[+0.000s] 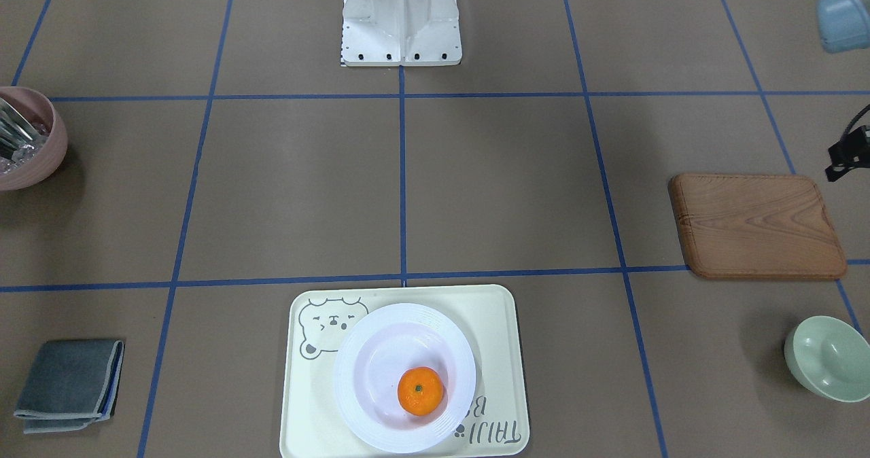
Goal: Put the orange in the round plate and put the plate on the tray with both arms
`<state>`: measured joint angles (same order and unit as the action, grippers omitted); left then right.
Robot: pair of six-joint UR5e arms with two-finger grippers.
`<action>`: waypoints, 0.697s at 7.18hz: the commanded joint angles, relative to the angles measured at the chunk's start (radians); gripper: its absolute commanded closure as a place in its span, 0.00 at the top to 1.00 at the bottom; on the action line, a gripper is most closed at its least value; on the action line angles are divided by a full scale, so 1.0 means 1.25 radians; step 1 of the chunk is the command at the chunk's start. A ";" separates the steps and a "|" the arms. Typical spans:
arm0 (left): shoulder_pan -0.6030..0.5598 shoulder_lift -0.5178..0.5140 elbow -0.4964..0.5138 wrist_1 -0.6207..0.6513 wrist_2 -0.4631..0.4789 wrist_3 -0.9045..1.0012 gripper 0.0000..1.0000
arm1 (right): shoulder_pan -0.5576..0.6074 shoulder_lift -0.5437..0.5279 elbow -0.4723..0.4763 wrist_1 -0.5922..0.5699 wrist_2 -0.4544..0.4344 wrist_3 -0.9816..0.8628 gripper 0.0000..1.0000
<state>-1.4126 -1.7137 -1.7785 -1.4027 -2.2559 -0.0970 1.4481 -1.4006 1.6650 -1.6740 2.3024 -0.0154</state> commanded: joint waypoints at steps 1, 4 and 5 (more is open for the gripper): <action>-0.081 0.080 0.024 -0.008 -0.009 0.130 0.99 | 0.064 -0.090 -0.003 0.002 0.049 -0.081 1.00; -0.127 0.147 0.024 -0.011 -0.011 0.187 0.99 | 0.088 -0.106 -0.005 0.009 0.013 -0.083 1.00; -0.127 0.161 0.025 -0.011 -0.016 0.187 0.99 | 0.097 -0.110 -0.005 0.009 0.009 -0.083 1.00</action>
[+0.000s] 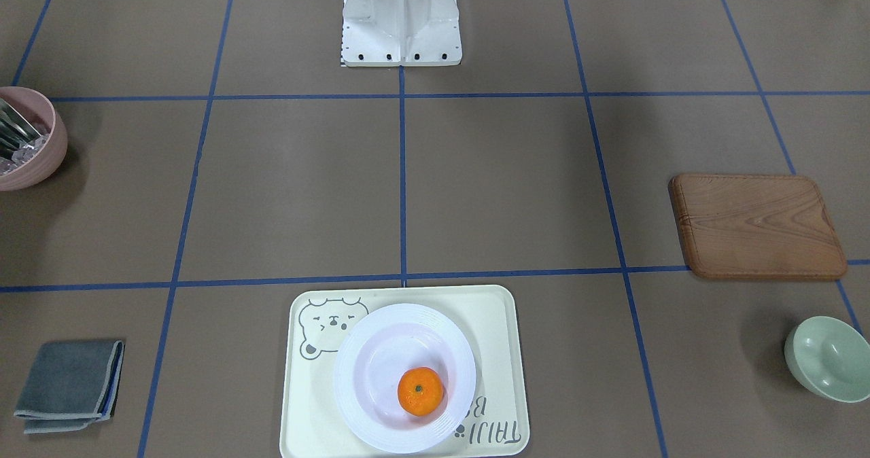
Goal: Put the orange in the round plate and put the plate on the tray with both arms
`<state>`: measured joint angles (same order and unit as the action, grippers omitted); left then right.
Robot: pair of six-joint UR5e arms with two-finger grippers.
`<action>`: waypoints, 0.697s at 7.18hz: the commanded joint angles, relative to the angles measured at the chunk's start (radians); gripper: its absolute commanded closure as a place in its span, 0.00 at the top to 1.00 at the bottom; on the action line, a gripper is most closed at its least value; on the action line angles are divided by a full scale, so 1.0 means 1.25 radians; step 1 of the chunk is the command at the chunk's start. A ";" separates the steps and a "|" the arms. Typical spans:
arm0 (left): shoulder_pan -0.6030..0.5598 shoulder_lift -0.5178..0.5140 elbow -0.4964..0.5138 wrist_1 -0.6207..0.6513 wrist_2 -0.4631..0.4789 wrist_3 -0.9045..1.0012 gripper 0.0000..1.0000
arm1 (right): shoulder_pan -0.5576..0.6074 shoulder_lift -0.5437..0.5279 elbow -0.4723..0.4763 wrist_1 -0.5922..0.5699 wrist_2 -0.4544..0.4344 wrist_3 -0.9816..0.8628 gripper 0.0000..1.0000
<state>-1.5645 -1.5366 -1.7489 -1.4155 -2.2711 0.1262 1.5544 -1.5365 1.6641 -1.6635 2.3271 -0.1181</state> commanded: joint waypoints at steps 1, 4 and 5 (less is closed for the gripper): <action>-0.005 0.025 0.010 -0.005 -0.004 0.008 0.99 | 0.025 -0.024 -0.003 -0.002 -0.009 -0.001 1.00; -0.005 0.019 0.039 -0.006 -0.003 0.002 0.99 | 0.043 -0.032 -0.029 -0.008 -0.012 -0.001 1.00; -0.005 0.016 0.045 -0.008 -0.003 0.002 0.99 | 0.041 -0.034 -0.029 -0.008 -0.011 0.000 1.00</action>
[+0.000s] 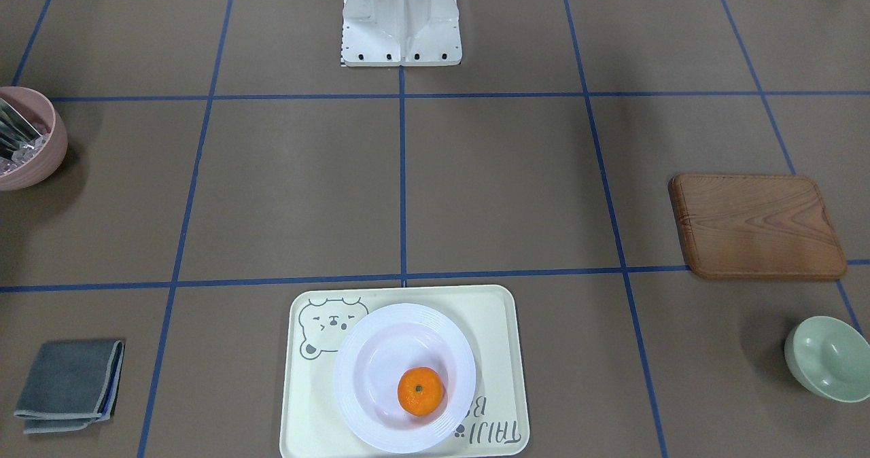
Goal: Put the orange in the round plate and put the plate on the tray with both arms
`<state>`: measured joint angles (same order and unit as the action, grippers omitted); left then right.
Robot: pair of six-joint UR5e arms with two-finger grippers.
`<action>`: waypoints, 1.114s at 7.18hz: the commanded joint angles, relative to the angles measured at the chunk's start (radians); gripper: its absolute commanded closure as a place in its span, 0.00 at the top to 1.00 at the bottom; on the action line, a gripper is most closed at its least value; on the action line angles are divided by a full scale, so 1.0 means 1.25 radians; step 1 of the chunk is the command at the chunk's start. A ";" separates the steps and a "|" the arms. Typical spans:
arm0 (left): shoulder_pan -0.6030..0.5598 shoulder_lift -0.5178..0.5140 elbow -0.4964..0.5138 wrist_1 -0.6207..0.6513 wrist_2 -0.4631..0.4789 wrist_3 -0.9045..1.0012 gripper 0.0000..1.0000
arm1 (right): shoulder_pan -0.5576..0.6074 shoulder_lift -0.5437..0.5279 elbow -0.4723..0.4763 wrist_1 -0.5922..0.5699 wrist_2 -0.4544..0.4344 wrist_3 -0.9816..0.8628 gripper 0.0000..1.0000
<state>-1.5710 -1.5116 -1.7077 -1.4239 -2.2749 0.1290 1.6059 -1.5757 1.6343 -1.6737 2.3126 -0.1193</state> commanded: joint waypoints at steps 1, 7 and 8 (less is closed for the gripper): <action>0.000 -0.006 0.013 -0.001 0.000 -0.001 0.99 | 0.001 -0.002 -0.005 -0.001 0.000 0.003 1.00; 0.000 -0.011 0.027 -0.001 0.001 0.000 0.99 | 0.001 -0.001 -0.005 -0.001 0.002 0.003 1.00; 0.000 -0.011 0.026 -0.001 0.001 0.000 0.99 | 0.001 -0.001 -0.005 -0.002 0.002 0.003 1.00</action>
